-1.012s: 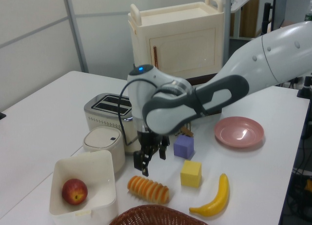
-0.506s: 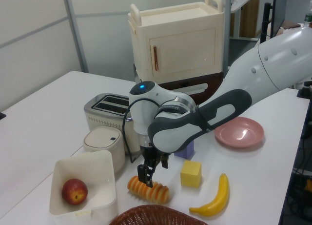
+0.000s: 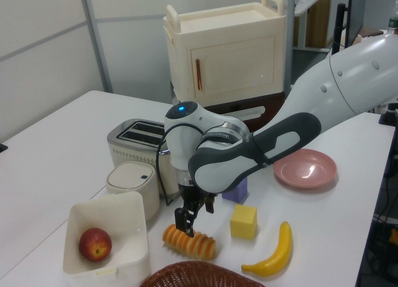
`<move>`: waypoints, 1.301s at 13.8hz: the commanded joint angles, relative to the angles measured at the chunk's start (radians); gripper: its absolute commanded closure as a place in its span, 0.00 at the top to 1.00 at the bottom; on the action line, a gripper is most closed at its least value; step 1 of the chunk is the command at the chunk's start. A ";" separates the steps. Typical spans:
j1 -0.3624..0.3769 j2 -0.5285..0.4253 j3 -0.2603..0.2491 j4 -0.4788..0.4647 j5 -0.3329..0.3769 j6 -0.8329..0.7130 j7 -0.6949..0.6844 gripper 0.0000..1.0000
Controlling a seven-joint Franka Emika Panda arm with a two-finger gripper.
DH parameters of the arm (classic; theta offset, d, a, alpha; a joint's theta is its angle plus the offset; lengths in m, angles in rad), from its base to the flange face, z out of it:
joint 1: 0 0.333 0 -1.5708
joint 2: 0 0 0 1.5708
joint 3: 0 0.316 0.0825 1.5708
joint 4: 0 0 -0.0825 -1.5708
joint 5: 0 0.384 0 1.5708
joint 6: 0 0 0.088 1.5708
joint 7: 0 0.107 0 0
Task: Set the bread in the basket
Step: 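Align the gripper above the bread stick's middle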
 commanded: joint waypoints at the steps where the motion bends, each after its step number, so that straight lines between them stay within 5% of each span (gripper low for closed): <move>1: -0.003 -0.017 -0.002 -0.011 -0.019 0.012 0.022 1.00; 18: 0.003 -0.018 -0.002 -0.043 -0.033 0.029 0.015 1.00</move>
